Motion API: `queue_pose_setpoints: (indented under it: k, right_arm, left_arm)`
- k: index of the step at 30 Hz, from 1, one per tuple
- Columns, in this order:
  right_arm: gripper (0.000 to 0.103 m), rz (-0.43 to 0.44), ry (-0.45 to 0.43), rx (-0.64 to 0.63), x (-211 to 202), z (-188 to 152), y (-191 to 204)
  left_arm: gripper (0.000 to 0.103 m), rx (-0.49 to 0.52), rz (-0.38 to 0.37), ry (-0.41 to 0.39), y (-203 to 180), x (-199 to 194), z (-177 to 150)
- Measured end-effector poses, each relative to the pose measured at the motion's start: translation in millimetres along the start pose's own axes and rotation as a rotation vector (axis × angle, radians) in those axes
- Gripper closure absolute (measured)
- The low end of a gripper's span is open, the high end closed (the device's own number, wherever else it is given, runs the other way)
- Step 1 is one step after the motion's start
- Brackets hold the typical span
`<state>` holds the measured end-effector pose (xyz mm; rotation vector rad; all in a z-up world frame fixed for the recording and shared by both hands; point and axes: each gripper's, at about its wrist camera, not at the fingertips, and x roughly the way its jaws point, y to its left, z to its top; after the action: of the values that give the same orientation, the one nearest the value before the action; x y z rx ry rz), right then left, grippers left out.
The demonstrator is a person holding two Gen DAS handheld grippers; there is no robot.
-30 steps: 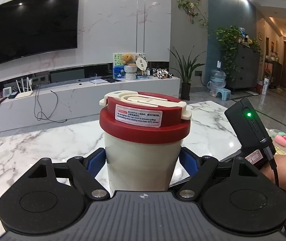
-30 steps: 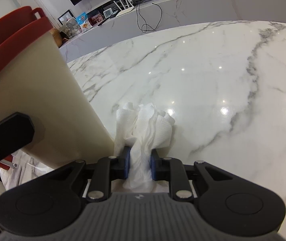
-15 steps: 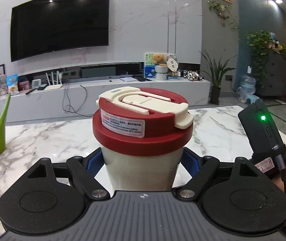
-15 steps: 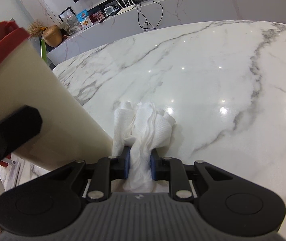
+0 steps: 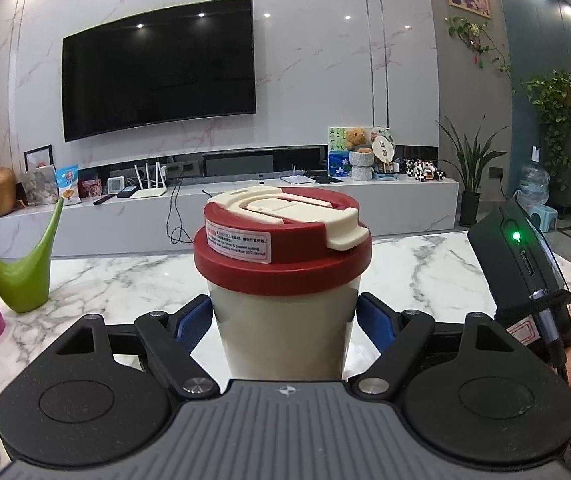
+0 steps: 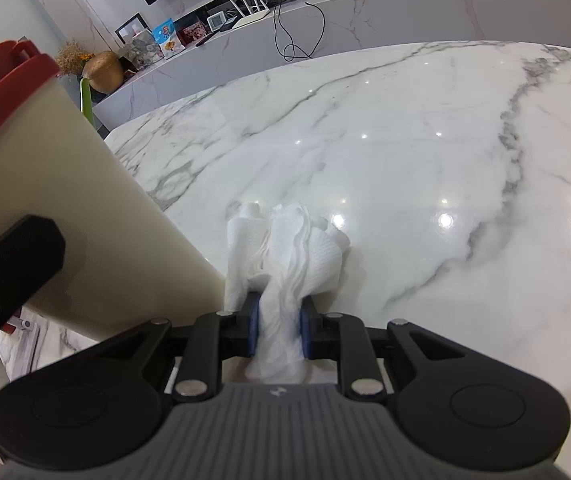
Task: Clean container
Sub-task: 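Hold the tumbler with the left gripper while right gripper rubs the towel along its body, then turn the tumbler with the left gripper while right gripper wipes the body near the lid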
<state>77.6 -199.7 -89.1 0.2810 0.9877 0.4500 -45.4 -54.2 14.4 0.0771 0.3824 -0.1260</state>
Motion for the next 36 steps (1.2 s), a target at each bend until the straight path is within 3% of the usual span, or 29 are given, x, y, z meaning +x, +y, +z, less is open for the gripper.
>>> queue_pose_setpoints:
  k: [9,20,24,30,36]
  right_arm:
    - [0.08,0.011,-0.023,0.014,-8,1,3]
    - [0.08,0.16,-0.268,0.03,-68,21,-2]
    - [0.08,0.246,-0.307,0.077,-82,23,-7]
    - [0.08,0.314,-0.304,0.044,-86,20,4]
    - [0.08,0.299,-0.279,0.023,-88,16,8]
  left_arm:
    - [0.026,0.048,-0.132,0.006,22,6,3]
    - [0.026,0.136,-0.329,0.039,52,17,9]
    - [0.026,0.123,-0.358,0.062,59,20,11]
    - [0.026,0.149,-0.386,0.069,61,19,10]
    - [0.026,0.166,-0.388,0.069,60,18,9]
